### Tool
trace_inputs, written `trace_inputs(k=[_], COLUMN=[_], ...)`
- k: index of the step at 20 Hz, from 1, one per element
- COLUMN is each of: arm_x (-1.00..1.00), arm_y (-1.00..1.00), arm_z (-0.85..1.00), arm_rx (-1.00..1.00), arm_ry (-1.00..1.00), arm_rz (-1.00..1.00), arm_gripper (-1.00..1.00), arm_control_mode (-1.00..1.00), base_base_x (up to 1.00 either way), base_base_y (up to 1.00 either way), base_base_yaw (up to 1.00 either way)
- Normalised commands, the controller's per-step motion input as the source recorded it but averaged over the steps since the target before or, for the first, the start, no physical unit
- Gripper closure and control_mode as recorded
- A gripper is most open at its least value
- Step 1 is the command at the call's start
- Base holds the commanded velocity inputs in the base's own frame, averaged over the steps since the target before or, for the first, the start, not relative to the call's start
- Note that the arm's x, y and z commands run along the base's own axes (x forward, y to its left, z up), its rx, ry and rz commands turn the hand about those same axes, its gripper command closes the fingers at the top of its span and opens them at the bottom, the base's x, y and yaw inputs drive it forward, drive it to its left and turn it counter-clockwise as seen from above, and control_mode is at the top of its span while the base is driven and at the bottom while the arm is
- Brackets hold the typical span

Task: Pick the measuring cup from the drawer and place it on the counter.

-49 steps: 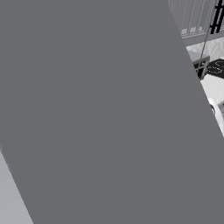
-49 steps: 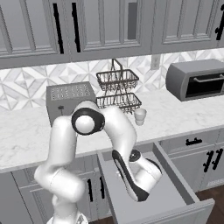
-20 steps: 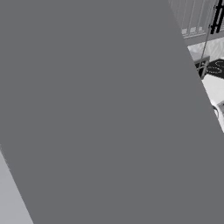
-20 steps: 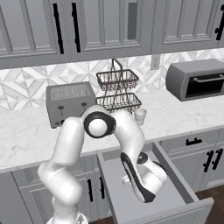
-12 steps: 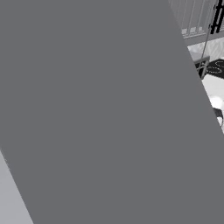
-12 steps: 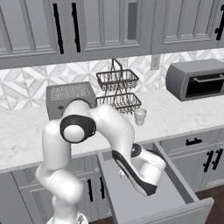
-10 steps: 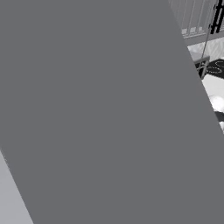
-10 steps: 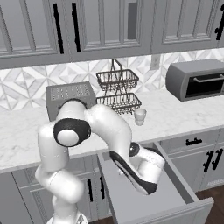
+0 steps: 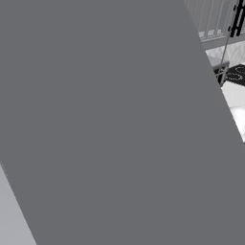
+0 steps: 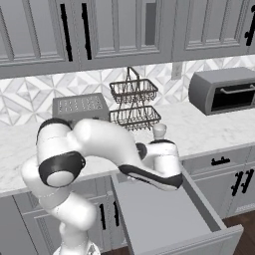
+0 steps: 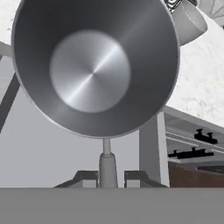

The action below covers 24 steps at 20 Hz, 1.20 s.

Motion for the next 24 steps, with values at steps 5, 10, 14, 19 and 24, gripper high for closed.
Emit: trace_inputs(k=[5, 10, 14, 19, 24], arm_x=[0.47, 0.71, 0.83, 0.46, 0.42], arm_y=[0.57, 0.64, 0.18, 0.00, 0.00], arm_z=[0.36, 0.02, 0.00, -0.28, -0.37], arm_rx=[0.00, 0.00, 0.00, 0.05, 0.06], arm_ry=[-0.03, 0.00, 0.02, 0.00, 0.00], arm_rz=[0.16, 0.10, 0.10, 0.14, 0.16], arm_gripper=[1.00, 1.00, 1.00, 1.00, -1.00], arm_control_mode=[-1.00, -1.00, -1.00, -1.00, -1.00], base_base_x=[0.00, 0.00, 0.00, 0.00, 0.00], base_base_y=[0.00, 0.00, 0.00, 0.00, 0.00], base_base_yaw=[0.00, 0.00, 0.00, 0.00, 0.00])
